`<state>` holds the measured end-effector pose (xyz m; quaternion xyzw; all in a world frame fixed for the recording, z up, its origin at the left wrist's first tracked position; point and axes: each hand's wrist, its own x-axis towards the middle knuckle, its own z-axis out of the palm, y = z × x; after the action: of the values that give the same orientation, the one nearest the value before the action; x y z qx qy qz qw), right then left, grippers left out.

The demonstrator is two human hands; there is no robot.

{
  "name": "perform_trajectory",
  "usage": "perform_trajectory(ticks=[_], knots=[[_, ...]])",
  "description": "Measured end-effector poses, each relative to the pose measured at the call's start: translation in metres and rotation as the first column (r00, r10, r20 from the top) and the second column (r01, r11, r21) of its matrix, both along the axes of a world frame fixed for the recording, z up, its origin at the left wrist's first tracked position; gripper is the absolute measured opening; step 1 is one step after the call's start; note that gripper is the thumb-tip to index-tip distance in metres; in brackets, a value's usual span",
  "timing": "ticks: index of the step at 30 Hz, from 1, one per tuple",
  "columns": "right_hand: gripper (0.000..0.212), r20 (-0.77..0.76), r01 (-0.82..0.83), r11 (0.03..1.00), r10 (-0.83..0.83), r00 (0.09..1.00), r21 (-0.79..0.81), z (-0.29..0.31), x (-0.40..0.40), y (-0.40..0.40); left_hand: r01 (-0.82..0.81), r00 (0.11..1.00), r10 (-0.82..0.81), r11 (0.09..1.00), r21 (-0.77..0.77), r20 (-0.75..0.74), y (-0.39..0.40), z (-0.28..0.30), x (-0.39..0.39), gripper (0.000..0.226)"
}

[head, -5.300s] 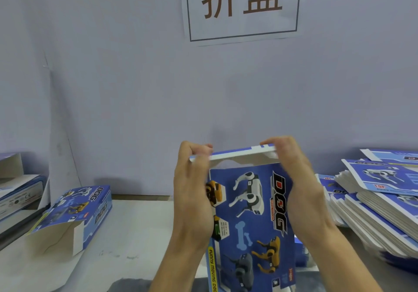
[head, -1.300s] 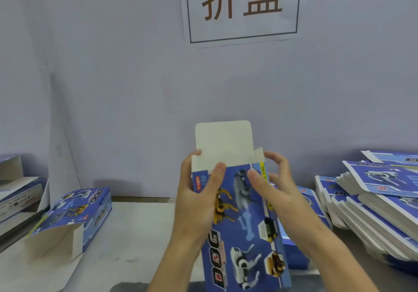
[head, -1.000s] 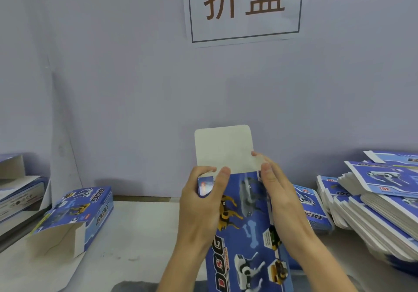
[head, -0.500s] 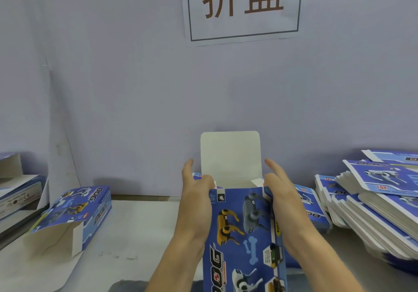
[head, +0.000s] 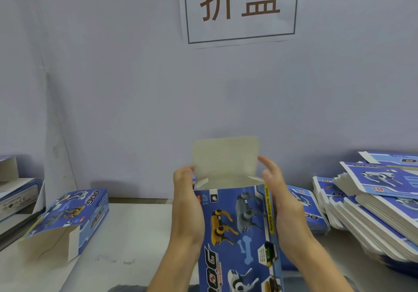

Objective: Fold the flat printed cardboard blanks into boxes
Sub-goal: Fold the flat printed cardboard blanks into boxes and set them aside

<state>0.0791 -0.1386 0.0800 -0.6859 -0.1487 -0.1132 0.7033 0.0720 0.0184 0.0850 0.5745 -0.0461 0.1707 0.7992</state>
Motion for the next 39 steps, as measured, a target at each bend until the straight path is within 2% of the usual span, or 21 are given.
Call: perform_trajectory(ticks=[2,3,5,7,9,10,11,12,13,14,15,16,17,19,23,26,28,35,39], knots=[[0.071,-0.013,-0.044,0.999,0.044,0.999,-0.018,0.003,0.003,-0.002,0.036,0.999,-0.037,0.998,-0.042,-0.035,0.005,0.004,-0.002,0.027],[0.077,0.023,-0.01,1.0,0.011,1.0,-0.023,0.004,0.002,-0.005,0.051,0.997,-0.053,0.998,-0.039,-0.051,0.008,0.006,-0.002,0.028],[0.084,0.109,0.144,0.989,-0.142,0.984,-0.014,0.003,-0.003,-0.012,0.107,0.991,-0.109,0.994,-0.04,-0.074,0.012,0.011,-0.002,0.035],[0.086,0.117,0.171,0.985,-0.173,0.978,0.033,0.012,-0.008,-0.021,0.134,0.985,-0.137,0.99,-0.04,-0.106,0.016,0.017,-0.004,0.043],[0.081,0.011,0.054,0.992,-0.056,0.998,0.113,0.025,-0.004,-0.023,0.156,0.978,-0.158,0.987,-0.024,-0.138,0.02,0.018,-0.005,0.047],[0.072,-0.021,-0.042,0.997,0.043,0.999,0.061,0.023,-0.007,-0.026,0.179,0.972,-0.18,0.984,-0.024,-0.151,0.022,0.018,-0.006,0.05],[0.052,0.001,-0.106,0.994,0.106,0.994,0.006,0.018,-0.014,-0.031,0.199,0.968,-0.201,0.98,-0.024,-0.149,0.023,0.019,-0.007,0.053],[0.03,-0.038,-0.095,0.995,0.096,0.995,0.039,0.016,-0.016,-0.037,0.208,0.967,-0.21,0.978,-0.025,-0.147,0.026,0.019,-0.006,0.052],[0.016,-0.107,-0.163,0.987,0.161,0.981,-0.011,0.018,-0.011,-0.035,0.204,0.969,-0.205,0.979,-0.015,-0.135,0.029,0.018,-0.004,0.045],[0.022,-0.173,-0.242,0.965,0.222,0.96,-0.103,0.017,-0.004,-0.034,0.181,0.978,-0.176,0.983,0.032,-0.114,0.033,0.017,0.0,0.031],[0.043,-0.311,-0.296,0.943,0.238,0.92,-0.151,0.024,0.003,-0.024,0.132,0.988,-0.12,0.982,0.131,-0.099,0.038,0.014,0.004,0.015],[0.062,-0.439,-0.396,0.913,0.32,0.84,-0.093,0.023,0.003,-0.018,0.08,0.994,-0.062,0.97,0.23,-0.086,0.043,0.012,0.008,0.01],[0.062,-0.472,-0.458,0.888,0.388,0.792,-0.04,0.017,-0.001,-0.018,0.047,0.997,-0.023,0.945,0.325,-0.077,0.047,0.009,0.011,0.014],[0.029,-0.441,-0.393,0.919,0.34,0.831,-0.032,0.009,0.004,-0.015,0.029,0.997,0.003,0.896,0.443,-0.072,0.05,0.006,0.015,0.015],[0.03,-0.273,-0.254,0.962,0.219,0.937,-0.1,0.014,0.001,-0.019,0.048,0.999,-0.03,0.832,0.553,-0.042,0.033,0.002,0.018,0.015],[0.013,-0.155,-0.011,0.982,-0.019,0.988,-0.19,0.012,0.001,-0.016,0.106,0.994,-0.092,0.851,0.514,-0.052,0.015,-0.002,0.013,0.017],[0.015,-0.132,0.054,0.977,-0.083,0.988,-0.205,0.014,0.004,-0.013,0.111,0.994,-0.102,0.869,0.483,-0.046,0.012,-0.003,0.011,0.02],[0.015,-0.146,0.015,0.998,-0.024,0.989,-0.06,0.016,-0.004,-0.014,0.121,0.99,-0.141,0.904,0.41,0.019,0.014,-0.002,0.008,0.013],[0.035,-0.122,0.008,0.998,-0.016,0.992,-0.067,0.014,-0.002,-0.014,0.132,0.983,-0.173,0.894,0.428,0.058,0.014,-0.005,0.01,0.016]])
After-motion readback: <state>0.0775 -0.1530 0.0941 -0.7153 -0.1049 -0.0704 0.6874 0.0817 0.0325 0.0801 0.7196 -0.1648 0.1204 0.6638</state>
